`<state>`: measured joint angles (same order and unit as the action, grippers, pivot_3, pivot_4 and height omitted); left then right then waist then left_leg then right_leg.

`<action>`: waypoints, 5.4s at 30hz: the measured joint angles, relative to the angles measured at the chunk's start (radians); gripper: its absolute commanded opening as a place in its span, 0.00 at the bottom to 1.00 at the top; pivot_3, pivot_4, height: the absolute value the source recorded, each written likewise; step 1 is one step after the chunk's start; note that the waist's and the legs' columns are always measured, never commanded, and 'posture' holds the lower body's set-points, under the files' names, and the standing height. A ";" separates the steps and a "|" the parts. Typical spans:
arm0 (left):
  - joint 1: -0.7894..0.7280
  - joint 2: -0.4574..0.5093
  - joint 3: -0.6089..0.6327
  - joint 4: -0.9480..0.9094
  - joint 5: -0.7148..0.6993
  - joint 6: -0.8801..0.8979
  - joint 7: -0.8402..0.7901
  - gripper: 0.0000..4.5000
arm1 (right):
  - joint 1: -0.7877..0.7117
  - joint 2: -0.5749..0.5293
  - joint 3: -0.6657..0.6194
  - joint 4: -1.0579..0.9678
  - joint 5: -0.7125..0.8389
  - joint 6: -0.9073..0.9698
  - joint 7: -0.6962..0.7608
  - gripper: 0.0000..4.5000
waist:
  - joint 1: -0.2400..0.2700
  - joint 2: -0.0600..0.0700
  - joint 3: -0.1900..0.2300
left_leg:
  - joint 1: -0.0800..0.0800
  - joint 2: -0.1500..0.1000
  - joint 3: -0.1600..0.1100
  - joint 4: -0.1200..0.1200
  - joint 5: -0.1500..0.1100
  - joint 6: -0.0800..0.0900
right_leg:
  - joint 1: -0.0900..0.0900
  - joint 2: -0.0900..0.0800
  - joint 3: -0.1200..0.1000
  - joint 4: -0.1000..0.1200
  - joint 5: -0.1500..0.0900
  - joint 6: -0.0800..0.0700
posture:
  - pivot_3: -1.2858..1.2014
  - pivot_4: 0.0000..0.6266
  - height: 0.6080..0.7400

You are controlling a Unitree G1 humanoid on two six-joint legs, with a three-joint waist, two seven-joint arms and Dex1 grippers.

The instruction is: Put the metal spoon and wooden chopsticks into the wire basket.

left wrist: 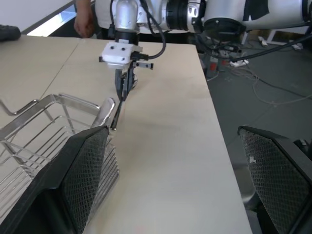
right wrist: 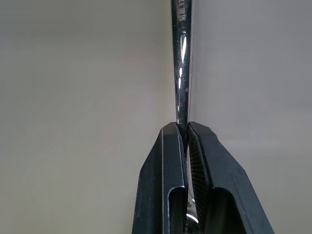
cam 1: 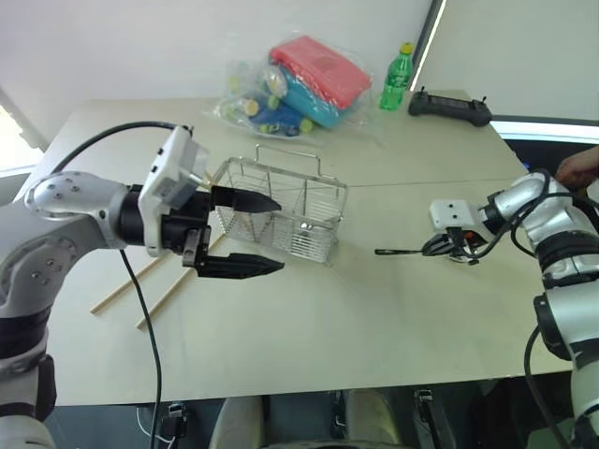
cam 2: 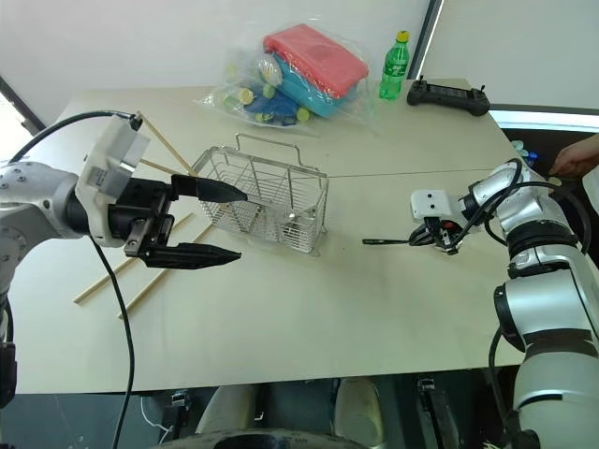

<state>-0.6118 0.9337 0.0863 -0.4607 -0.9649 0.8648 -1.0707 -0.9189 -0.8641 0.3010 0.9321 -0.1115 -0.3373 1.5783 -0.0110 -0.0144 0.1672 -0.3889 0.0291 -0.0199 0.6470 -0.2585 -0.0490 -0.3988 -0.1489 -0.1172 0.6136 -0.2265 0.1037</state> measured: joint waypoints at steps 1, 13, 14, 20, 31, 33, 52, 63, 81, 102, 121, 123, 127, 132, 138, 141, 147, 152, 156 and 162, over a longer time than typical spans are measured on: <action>-0.002 0.001 0.005 0.008 0.006 -0.006 -0.001 1.00 | 0.063 -0.049 -0.006 -0.134 0.084 0.059 0.012 0.05 | 0.004 0.001 0.001 | 0.000 0.000 0.000 0.000 0.000 0.000 | 0.001 0.000 0.000 0.000 0.000 0.000 | 0.52 0.24 0.53; -0.064 -0.005 0.018 0.180 0.128 -0.118 -0.050 1.00 | 0.479 -0.314 -0.440 -1.150 0.840 0.821 -0.170 0.05 | 0.017 0.001 0.002 | 0.003 0.003 0.006 0.002 -0.001 0.000 | 0.001 -0.001 -0.001 -0.003 -0.004 -0.001 | 0.52 0.24 0.53; -0.076 -0.011 0.017 0.187 0.130 -0.126 -0.054 1.00 | 0.391 -0.259 -0.456 -1.157 0.880 0.875 -0.261 0.05 | 0.014 0.001 0.002 | 0.003 0.003 0.006 0.002 -0.001 0.000 | 0.001 -0.001 -0.001 -0.003 -0.004 -0.002 | 0.52 0.24 0.53; -0.098 -0.040 0.006 0.199 0.149 -0.136 -0.063 1.00 | 0.101 0.049 -0.462 -1.182 0.977 1.058 -0.717 0.05 | 0.022 -0.003 0.000 | -0.003 0.003 0.006 -0.001 -0.001 0.001 | -0.006 0.000 -0.001 0.000 0.002 -0.002 | 0.52 0.24 0.53; -0.101 -0.064 0.006 0.209 0.172 -0.139 -0.063 1.00 | 0.122 0.397 -0.341 -1.236 0.935 1.105 -1.031 0.05 | 0.023 -0.005 -0.001 | -0.004 0.003 0.011 0.000 -0.004 0.006 | -0.006 -0.002 -0.001 0.000 0.001 0.000 | 0.52 0.24 0.53; -0.101 -0.065 0.006 0.208 0.172 -0.138 -0.058 1.00 | 0.156 0.416 -0.327 -1.236 0.915 1.098 -1.043 0.05 | 0.022 -0.005 0.000 | -0.004 0.003 0.010 0.000 -0.004 0.006 | -0.006 -0.001 -0.001 0.001 0.001 0.000 | 0.52 0.24 0.53; -0.134 -0.067 0.012 0.200 0.167 -0.128 -0.039 1.00 | 0.284 0.538 -0.325 -1.219 0.792 0.986 -1.122 0.92 | 0.016 -0.005 0.000 | -0.003 0.004 0.011 0.000 -0.003 0.005 | -0.006 -0.001 0.000 0.001 0.001 0.000 | 0.52 0.24 0.53; -0.151 -0.074 0.007 0.226 0.173 -0.133 -0.048 1.00 | 0.283 0.423 -0.406 -1.227 0.820 1.022 -1.091 0.99 | 0.018 -0.004 0.000 | -0.003 0.004 0.011 0.000 -0.003 0.005 | -0.006 -0.001 0.000 0.000 0.001 0.000 | 0.52 0.24 0.53; -0.259 0.199 -0.065 0.850 0.502 -0.353 -0.295 1.00 | 0.647 -0.257 -0.634 -1.378 0.872 1.010 -0.416 0.99 | 0.023 -0.005 0.001 | -0.002 0.005 0.013 -0.001 -0.004 0.005 | -0.007 -0.002 -0.001 -0.002 -0.004 0.000 | 0.52 0.24 0.53; -0.546 -0.282 -0.390 1.706 1.134 -0.835 -0.135 1.00 | 0.848 -0.155 -0.767 -1.658 0.997 1.109 -0.705 0.99 | 0.046 -0.015 0.000 | -0.006 0.005 0.013 0.000 -0.004 0.006 | -0.010 -0.002 -0.001 -0.001 0.000 0.003 | 0.52 0.24 0.53; -0.557 -0.292 -0.350 1.757 1.192 -0.802 -0.126 0.00 | 0.971 -0.157 -0.836 -1.742 1.099 1.135 -0.748 1.00 | 0.050 -0.016 -0.001 | -0.005 0.005 0.013 0.000 -0.004 0.006 | -0.008 -0.002 -0.001 -0.001 0.000 0.002 | 0.52 0.24 0.53; -0.557 -0.293 -0.342 1.757 1.192 -0.790 -0.126 0.00 | 0.970 -0.157 -0.835 -1.739 1.099 1.135 -0.745 1.00 | 0.050 -0.016 -0.001 | -0.005 0.005 0.013 0.000 -0.004 0.006 | -0.008 -0.002 -0.001 -0.001 0.000 0.002 | 0.52 0.24 0.53; -0.557 -0.293 -0.320 1.757 1.188 -0.768 -0.105 0.00 | 0.970 -0.169 -0.834 -1.731 1.098 1.134 -0.725 1.00 | 0.050 -0.016 -0.001 | -0.006 0.005 0.013 0.000 -0.004 0.006 | -0.008 -0.002 -0.001 -0.002 0.000 0.002 | 0.52 0.24 0.53; -0.613 -0.273 -0.165 1.760 1.096 -0.727 0.048 0.00 | 0.971 -0.170 -0.828 -1.727 1.097 1.134 -0.714 1.00 | 0.050 -0.021 0.002 | -0.006 0.005 0.012 0.000 -0.004 0.006 | -0.008 -0.002 -0.001 -0.001 0.000 0.003 | 0.52 0.24 0.53; -0.832 -0.199 0.128 1.735 0.876 -0.694 0.230 0.00 | 0.988 -0.169 -0.827 -1.727 1.097 1.134 -0.718 1.00 | 0.050 -0.024 0.003 | -0.006 0.005 0.013 0.000 -0.004 0.006 | -0.007 -0.003 -0.002 -0.002 0.000 0.003 | 0.52 0.24 0.53; -0.925 -0.193 0.256 1.674 0.745 -0.689 0.245 0.00 | 0.985 -0.166 -0.827 -1.726 1.100 1.134 -0.734 1.00 | 0.050 -0.024 0.003 | -0.005 0.005 0.013 -0.001 -0.004 0.006 | -0.007 -0.002 -0.002 -0.002 0.000 0.003 | 0.52 0.24 0.53; -0.993 -0.290 0.335 1.468 0.611 -0.665 0.300 0.00 | 0.957 -0.165 -0.814 -1.715 1.120 1.134 -0.763 1.00 | 0.054 -0.024 0.003 | -0.002 0.005 0.012 0.001 -0.004 0.006 | -0.002 -0.002 -0.002 -0.002 -0.001 0.004 | 0.52 0.24 0.53; -0.909 -0.458 0.322 1.247 0.538 -0.603 0.351 0.00 | 0.937 -0.165 -0.798 -1.710 1.139 1.136 -0.776 1.00 | 0.049 -0.023 0.003 | -0.001 0.005 0.012 0.002 -0.004 0.005 | -0.001 -0.002 -0.001 -0.002 0.000 0.003 | 0.52 0.24 0.53; -0.820 -0.570 0.275 1.090 0.503 -0.540 0.384 0.00 | 0.922 -0.166 -0.796 -1.710 1.156 1.138 -0.790 1.00 | 0.047 -0.023 0.003 | -0.001 0.005 0.013 0.001 -0.004 0.005 | -0.002 -0.002 -0.001 -0.001 0.001 0.001 | 0.52 0.24 0.53; -0.688 -0.610 0.209 0.928 0.479 -0.456 0.396 0.00 | 0.931 -0.165 -0.801 -1.713 1.178 1.141 -0.826 1.00 | 0.050 -0.023 0.003 | -0.001 0.005 0.013 0.001 -0.004 0.005 | -0.002 -0.002 -0.001 -0.001 0.001 0.001 | 0.52 0.24 0.53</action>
<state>-1.3001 0.3239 0.2957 0.4669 -0.4859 0.4093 -0.6743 0.0123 -1.0296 -0.5002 -0.7807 1.0669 0.8040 0.7520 0.0385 -0.0371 0.1703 -0.3904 0.0341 -0.0073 0.6480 -0.2622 -0.0435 -0.4004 -0.1506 -0.1187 0.6122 -0.2253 0.1046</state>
